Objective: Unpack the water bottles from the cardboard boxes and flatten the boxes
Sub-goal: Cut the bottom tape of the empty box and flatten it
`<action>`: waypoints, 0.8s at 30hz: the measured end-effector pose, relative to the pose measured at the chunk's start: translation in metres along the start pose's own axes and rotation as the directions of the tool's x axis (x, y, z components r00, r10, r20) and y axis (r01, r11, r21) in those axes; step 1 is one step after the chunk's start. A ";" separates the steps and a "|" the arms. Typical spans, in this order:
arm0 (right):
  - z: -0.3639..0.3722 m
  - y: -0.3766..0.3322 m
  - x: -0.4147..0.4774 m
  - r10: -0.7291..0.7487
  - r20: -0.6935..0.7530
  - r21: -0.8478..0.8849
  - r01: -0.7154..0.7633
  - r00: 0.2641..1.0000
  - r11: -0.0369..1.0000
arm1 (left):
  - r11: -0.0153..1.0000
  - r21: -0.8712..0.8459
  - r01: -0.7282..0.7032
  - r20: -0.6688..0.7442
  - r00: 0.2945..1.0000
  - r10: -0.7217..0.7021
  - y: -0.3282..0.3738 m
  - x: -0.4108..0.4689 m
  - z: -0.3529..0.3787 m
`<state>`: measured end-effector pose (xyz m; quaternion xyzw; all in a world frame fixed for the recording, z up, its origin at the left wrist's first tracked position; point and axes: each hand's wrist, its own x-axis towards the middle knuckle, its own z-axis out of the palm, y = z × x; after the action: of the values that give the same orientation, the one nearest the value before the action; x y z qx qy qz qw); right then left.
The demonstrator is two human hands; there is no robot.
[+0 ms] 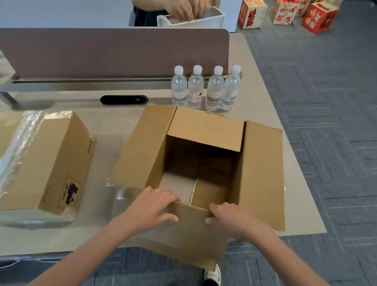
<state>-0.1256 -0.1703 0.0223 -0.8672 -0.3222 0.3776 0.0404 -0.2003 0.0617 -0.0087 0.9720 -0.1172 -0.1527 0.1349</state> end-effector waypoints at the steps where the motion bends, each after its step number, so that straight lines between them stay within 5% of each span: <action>1: 0.002 -0.001 -0.001 0.000 -0.022 -0.050 -0.001 1.000 0.999 | 0.999 0.050 -0.015 -0.068 0.998 0.018 0.000 -0.001 0.006; 7: 0.017 -0.008 0.000 -0.056 -0.178 -0.295 0.001 0.982 0.956 | 0.979 0.202 -0.006 -0.335 0.939 0.075 -0.006 -0.001 0.038; 16: 0.026 -0.006 0.004 -0.059 -0.281 -0.280 -0.023 0.958 0.960 | 0.980 0.201 0.006 -0.406 0.910 0.078 -0.003 0.002 0.039; 19: 0.019 -0.003 0.003 -0.024 -0.222 -0.181 -0.017 0.975 0.983 | 0.980 0.197 -0.003 -0.383 0.920 0.080 -0.006 0.004 0.037; 24: -0.008 0.007 0.017 0.014 -0.121 0.293 0.022 0.992 0.956 | 0.988 0.149 -0.033 -0.287 0.955 0.075 -0.009 0.008 0.024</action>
<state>-0.1080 -0.1647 0.0150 -0.8724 -0.2612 0.3673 0.1890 -0.1994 0.0629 -0.0356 0.9874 -0.1332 0.0051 0.0850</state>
